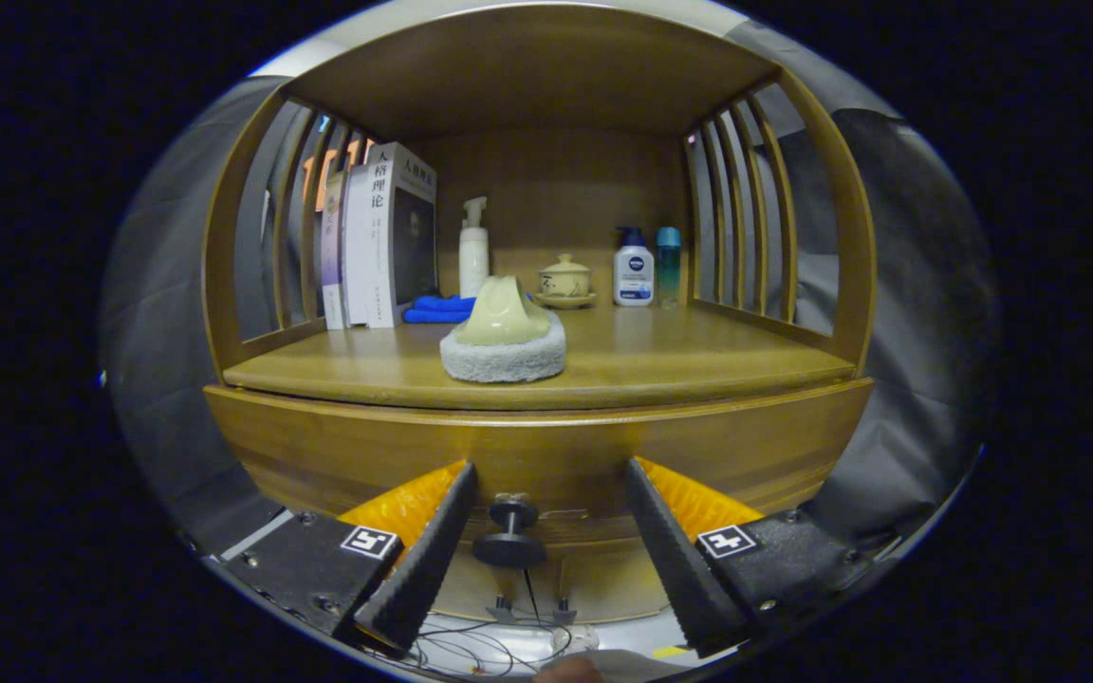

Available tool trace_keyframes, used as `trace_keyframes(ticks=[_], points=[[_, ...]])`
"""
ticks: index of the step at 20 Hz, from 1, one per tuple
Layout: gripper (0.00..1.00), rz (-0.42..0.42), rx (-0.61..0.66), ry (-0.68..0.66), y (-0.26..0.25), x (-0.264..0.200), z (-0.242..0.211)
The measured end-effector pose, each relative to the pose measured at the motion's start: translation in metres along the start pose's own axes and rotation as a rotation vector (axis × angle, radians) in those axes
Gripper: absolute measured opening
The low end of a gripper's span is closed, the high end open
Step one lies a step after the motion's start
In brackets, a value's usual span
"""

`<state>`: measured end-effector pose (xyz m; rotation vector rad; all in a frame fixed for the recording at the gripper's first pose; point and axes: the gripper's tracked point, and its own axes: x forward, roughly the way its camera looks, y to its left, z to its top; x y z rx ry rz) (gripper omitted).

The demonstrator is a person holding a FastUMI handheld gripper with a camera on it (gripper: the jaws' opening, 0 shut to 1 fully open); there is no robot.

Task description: Pull open the drawer, take out the items inside it, and place them on the countertop above the cabinet.

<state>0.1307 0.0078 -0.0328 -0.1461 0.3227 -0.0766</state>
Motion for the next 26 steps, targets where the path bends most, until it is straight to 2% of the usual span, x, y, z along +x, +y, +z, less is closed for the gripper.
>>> trace_keyframes(ticks=[3, 21, 24, 26], points=[[1.00, -0.020, -0.023, -0.012, 0.000, 0.005, 0.002], [1.00, -0.013, 0.000, -0.003, 0.000, 0.002, -0.005], [1.00, -0.001, 0.031, -0.029, -0.001, -0.008, -0.009], [1.00, 0.010, 0.038, -0.038, -0.014, -0.042, -0.023]])
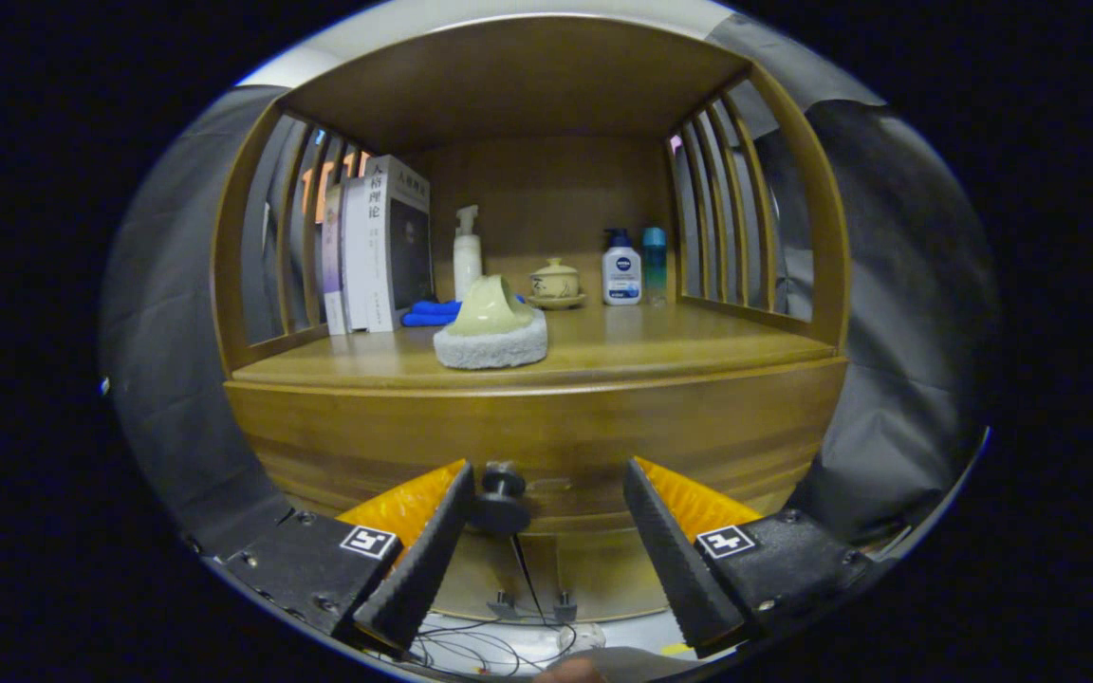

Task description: Pull open the drawer, take out the items inside it, and place them on the countertop above the cabinet.

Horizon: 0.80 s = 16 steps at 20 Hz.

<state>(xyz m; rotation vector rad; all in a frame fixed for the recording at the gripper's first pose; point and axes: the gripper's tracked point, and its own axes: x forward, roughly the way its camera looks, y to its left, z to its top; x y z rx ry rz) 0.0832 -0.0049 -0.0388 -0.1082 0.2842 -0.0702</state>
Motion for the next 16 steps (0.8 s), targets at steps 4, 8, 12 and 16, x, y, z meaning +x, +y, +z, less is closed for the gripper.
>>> trace_keyframes(ticks=[4, 8, 12, 16], points=[[1.00, 0.017, 0.017, -0.046, 0.002, -0.044, -0.006], [1.00, 0.027, -0.014, -0.105, 0.008, -0.093, -0.003], [1.00, 0.037, -0.048, -0.137, 0.014, -0.130, -0.006], [1.00, 0.012, -0.064, -0.161, 0.009, -0.148, -0.010]])
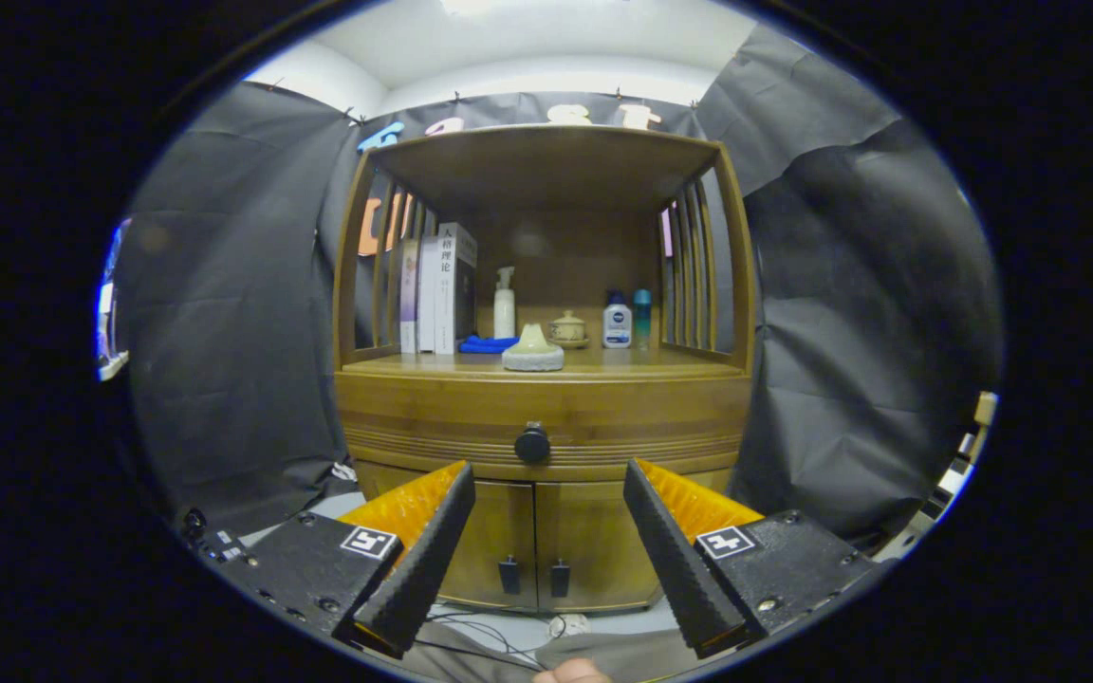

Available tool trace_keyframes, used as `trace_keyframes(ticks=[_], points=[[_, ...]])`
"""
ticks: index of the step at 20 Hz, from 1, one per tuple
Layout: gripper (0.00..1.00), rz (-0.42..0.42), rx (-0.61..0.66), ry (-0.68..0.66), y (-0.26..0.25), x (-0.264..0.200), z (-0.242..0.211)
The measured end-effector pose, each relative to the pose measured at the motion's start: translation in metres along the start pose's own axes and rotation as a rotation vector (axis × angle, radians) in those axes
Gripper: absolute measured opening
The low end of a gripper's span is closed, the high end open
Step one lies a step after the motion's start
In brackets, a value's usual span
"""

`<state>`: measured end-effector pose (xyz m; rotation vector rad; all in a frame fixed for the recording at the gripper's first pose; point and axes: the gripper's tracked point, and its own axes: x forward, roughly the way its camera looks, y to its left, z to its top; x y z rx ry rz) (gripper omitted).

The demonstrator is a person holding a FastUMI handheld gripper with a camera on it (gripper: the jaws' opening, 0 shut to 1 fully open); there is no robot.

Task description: Pull open the drawer, take out the items inside it, and place them on the countertop above the cabinet.

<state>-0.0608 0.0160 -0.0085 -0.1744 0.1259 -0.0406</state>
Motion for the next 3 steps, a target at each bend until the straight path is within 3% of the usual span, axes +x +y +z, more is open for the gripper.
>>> trace_keyframes(ticks=[3], points=[[1.00, -0.009, 0.025, 0.011, -0.0015, -0.0033, -0.0057]])
